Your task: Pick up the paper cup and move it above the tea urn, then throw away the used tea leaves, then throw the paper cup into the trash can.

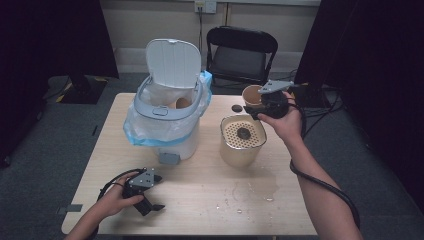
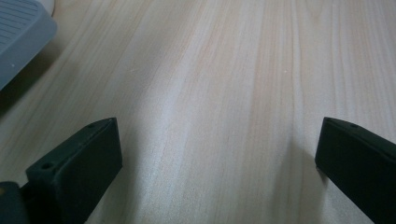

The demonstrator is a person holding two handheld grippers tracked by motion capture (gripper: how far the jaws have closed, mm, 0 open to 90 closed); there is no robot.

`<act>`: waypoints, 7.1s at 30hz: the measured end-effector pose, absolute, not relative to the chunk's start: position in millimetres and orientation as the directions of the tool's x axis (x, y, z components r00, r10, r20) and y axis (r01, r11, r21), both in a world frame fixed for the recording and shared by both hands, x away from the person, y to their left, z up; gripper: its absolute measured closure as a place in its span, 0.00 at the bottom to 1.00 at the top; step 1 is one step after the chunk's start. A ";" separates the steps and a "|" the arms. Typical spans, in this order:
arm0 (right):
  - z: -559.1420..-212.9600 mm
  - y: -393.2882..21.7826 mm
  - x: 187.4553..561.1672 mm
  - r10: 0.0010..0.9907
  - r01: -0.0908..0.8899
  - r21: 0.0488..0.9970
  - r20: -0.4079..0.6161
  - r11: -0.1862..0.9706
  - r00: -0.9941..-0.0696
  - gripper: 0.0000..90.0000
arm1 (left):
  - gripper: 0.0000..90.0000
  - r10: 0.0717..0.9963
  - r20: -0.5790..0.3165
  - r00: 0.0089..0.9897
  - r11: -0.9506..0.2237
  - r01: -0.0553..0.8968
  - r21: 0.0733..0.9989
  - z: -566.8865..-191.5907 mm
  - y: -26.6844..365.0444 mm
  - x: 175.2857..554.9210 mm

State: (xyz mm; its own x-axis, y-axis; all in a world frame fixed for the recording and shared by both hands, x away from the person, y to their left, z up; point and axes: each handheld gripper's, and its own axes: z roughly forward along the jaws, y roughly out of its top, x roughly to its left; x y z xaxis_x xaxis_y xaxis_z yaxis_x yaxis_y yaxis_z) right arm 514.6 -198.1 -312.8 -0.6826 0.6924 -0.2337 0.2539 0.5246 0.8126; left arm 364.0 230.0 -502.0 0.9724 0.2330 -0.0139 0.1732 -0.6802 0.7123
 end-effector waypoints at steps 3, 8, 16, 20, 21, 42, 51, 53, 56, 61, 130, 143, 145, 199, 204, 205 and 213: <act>-310.4 -197.7 515.7 0.695 0.260 0.815 -0.224 0.518 -0.684 0.35 | 0.00 0.233 -0.014 0.972 -0.680 0.173 0.712 -502.0 230.0 364.0; -306.8 -193.3 516.8 0.687 0.268 0.810 -0.212 0.522 -0.695 0.35 | 0.00 0.234 -0.014 0.972 -0.677 0.173 0.715 -502.4 229.9 363.6; -301.5 -181.4 519.6 0.669 0.272 0.803 -0.199 0.530 -0.716 0.35 | 0.00 0.222 -0.010 0.975 -0.677 0.161 0.718 -502.3 230.1 363.1; -297.0 -175.9 520.2 0.657 0.263 0.809 -0.190 0.526 -0.730 0.35 | 0.00 0.221 -0.010 0.975 -0.677 0.161 0.718 -502.2 230.2 363.1; -296.0 -174.3 520.0 0.654 0.261 0.805 -0.196 0.532 -0.730 0.35 | 0.00 0.221 -0.010 0.975 -0.677 0.161 0.718 -502.2 230.2 363.1; -253.7 -131.3 529.2 0.606 0.265 0.820 -0.121 0.508 -0.786 0.34 | 0.00 0.224 -0.009 0.974 -0.678 0.163 0.717 -502.1 230.1 362.7; -236.1 -112.4 530.7 0.580 0.238 0.825 -0.128 0.512 -0.804 0.34 | 0.00 0.226 -0.015 0.974 -0.678 0.168 0.716 -502.3 230.0 362.4; -232.5 -108.0 531.1 0.574 0.231 0.832 -0.124 0.504 -0.809 0.34 | 0.00 0.226 -0.014 0.974 -0.678 0.168 0.716 -502.3 230.0 362.4; -228.3 -100.1 532.2 0.569 0.225 0.835 -0.123 0.502 -0.813 0.34 | 0.00 0.227 -0.015 0.974 -0.678 0.169 0.716 -502.3 230.0 362.4; -220.7 -83.3 533.3 0.552 0.206 0.841 -0.125 0.499 -0.825 0.34 | 0.00 0.225 -0.016 0.974 -0.678 0.169 0.715 -502.3 230.0 362.5; -233.4 -43.9 588.0 0.509 0.222 0.860 -0.051 0.460 -0.859 0.29 | 0.00 0.205 -0.019 0.979 -0.683 0.157 0.713 -502.3 230.3 364.1; -227.9 -37.1 570.6 0.425 0.166 0.851 -0.072 0.497 -0.903 0.29 | 0.00 0.206 -0.019 0.978 -0.683 0.157 0.714 -502.3 230.3 364.1; -227.1 -34.6 565.4 0.413 0.160 0.845 -0.078 0.510 -0.907 0.26 | 0.00 0.208 -0.016 0.978 -0.683 0.157 0.714 -502.3 230.3 364.0; -249.6 -15.1 533.9 0.308 0.194 0.809 0.017 0.555 -0.951 0.86 | 0.00 0.206 -0.017 0.978 -0.682 0.156 0.714 -502.3 230.2 364.1; -248.8 -11.9 535.1 0.321 0.208 0.799 0.020 0.563 -0.947 0.91 | 0.00 0.206 -0.017 0.978 -0.683 0.157 0.714 -502.2 230.3 364.0; -248.8 -11.6 535.4 0.324 0.210 0.799 0.020 0.564 -0.946 0.93 | 0.00 0.206 -0.017 0.978 -0.683 0.156 0.714 -502.3 230.3 364.1; -250.4 -10.2 536.7 0.335 0.228 0.798 0.035 0.558 -0.942 1.00 | 0.00 0.206 -0.018 0.978 -0.682 0.157 0.714 -502.3 230.3 364.0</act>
